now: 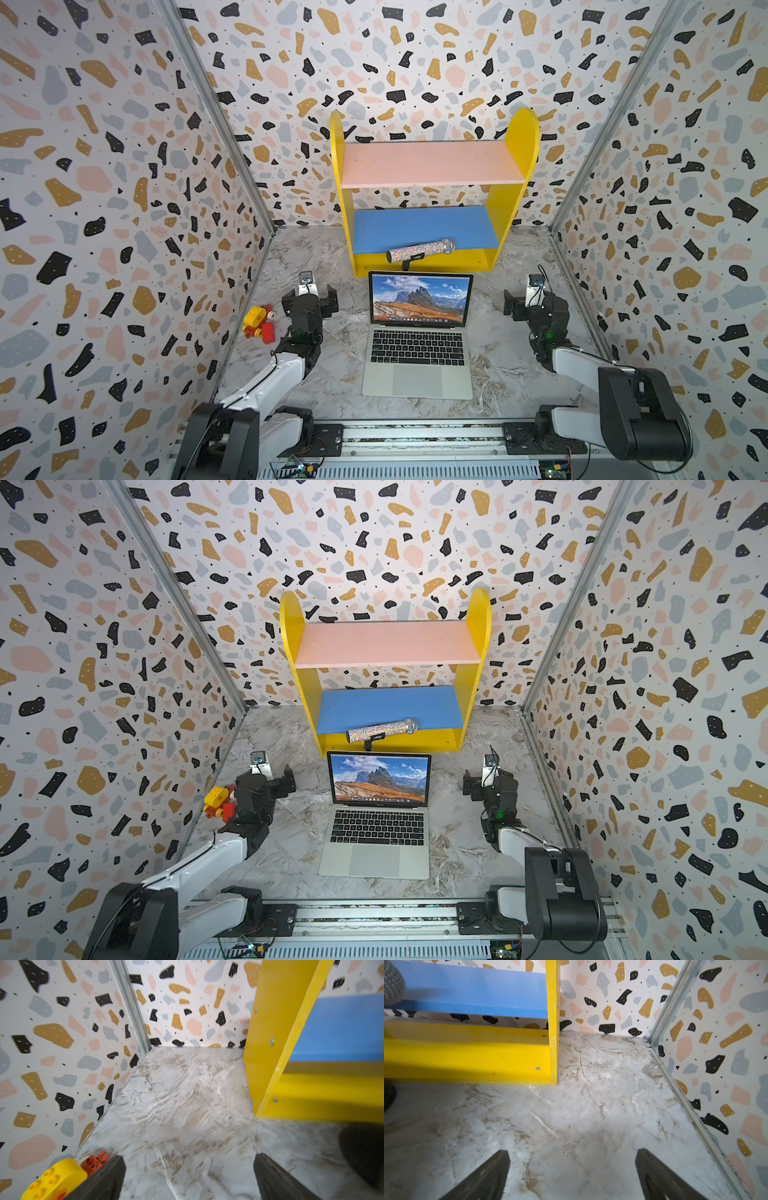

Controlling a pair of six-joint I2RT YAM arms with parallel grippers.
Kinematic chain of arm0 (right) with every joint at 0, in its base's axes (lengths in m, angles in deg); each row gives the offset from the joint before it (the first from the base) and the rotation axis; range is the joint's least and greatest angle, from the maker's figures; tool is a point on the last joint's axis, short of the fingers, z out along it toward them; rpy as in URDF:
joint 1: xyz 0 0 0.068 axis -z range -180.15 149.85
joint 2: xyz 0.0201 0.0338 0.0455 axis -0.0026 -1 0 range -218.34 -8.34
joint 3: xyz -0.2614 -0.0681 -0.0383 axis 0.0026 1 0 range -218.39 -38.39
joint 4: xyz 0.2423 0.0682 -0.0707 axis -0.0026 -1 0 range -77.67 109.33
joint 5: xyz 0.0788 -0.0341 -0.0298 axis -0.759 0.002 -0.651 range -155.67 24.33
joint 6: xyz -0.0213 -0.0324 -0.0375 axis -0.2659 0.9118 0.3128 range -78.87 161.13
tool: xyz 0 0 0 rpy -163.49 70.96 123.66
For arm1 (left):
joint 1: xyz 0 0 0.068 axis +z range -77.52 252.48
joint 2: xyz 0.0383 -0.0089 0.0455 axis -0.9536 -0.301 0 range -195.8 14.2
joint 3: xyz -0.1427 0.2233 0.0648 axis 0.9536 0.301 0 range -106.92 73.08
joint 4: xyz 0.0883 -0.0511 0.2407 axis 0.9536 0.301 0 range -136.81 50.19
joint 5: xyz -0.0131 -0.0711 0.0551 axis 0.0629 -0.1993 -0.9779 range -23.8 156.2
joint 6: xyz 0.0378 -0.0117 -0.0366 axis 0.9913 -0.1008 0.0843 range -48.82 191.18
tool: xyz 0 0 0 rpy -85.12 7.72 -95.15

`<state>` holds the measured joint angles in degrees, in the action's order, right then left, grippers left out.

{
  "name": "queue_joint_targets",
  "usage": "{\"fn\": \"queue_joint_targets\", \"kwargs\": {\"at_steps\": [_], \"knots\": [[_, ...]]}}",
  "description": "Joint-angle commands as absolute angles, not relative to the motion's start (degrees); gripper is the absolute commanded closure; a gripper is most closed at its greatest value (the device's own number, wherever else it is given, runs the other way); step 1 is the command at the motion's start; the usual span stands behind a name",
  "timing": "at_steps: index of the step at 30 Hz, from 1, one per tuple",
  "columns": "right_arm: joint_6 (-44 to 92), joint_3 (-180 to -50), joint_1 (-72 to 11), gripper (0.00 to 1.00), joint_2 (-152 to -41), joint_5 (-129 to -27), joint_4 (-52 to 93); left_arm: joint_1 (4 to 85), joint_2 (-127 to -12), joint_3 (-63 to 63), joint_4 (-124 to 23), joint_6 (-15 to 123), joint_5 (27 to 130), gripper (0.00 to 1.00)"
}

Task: Close the laptop lid and set it aside
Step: Close the lid of the laptop.

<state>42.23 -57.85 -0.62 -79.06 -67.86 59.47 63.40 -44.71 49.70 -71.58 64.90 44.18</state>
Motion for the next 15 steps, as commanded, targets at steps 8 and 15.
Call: {"fn": "queue_joint_targets", "kwargs": {"at_steps": [8,15], "knots": [[21.36,-72.52,-1.06,0.00,-68.38,-74.10,30.91,63.36,-28.60,35.48,-33.54,25.97,36.35,0.01],[1.55,-84.32,-1.11,0.00,-67.36,-84.03,14.56,63.78,-21.27,29.40,-23.54,25.81,48.19,0.01]]}}
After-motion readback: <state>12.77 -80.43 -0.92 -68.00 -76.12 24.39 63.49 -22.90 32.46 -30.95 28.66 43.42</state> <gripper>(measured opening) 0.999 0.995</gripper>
